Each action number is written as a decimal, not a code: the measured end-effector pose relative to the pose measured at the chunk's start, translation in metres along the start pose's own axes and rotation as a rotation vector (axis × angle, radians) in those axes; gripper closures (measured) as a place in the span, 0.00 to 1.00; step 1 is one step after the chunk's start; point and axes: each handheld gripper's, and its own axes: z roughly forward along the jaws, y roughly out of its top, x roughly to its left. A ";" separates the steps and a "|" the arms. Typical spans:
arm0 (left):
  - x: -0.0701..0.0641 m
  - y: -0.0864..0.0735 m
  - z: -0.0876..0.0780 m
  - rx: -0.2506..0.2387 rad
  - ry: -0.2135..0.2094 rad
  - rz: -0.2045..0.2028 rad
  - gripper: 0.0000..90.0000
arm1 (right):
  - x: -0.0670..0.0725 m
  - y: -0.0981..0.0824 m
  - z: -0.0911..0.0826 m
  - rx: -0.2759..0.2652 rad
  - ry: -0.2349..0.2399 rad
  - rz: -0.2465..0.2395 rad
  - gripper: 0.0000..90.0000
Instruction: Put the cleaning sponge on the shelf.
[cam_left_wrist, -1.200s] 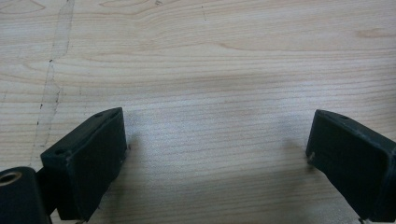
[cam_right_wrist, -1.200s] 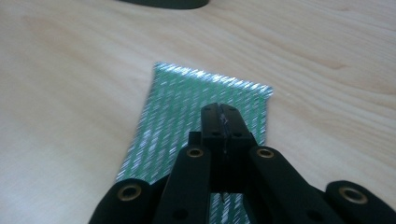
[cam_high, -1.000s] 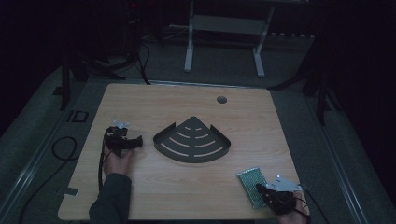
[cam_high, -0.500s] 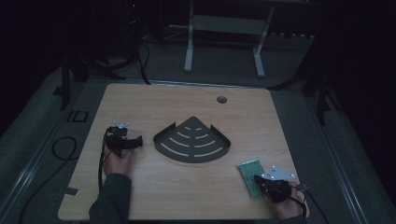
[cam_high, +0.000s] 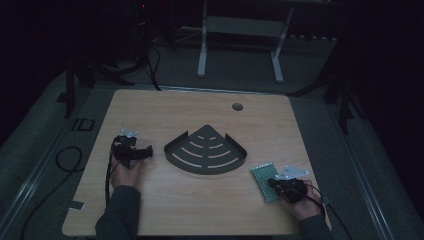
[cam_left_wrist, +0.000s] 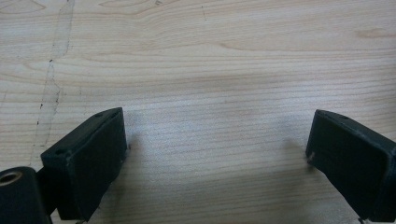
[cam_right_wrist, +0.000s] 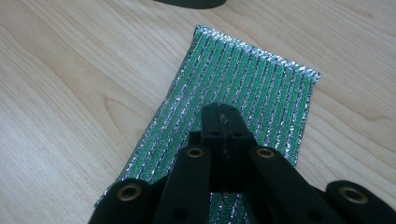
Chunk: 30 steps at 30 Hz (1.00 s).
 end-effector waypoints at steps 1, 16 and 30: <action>0.000 0.000 0.000 0.000 0.000 0.000 0.06 | -0.001 0.001 -0.001 -0.002 -0.006 0.012 0.91; 0.000 0.000 0.000 0.000 0.000 0.000 0.06 | -0.035 0.002 -0.005 0.101 -0.062 0.165 0.91; 0.000 0.000 0.000 0.000 0.000 0.000 0.06 | -0.053 0.013 0.000 0.173 0.033 0.200 0.91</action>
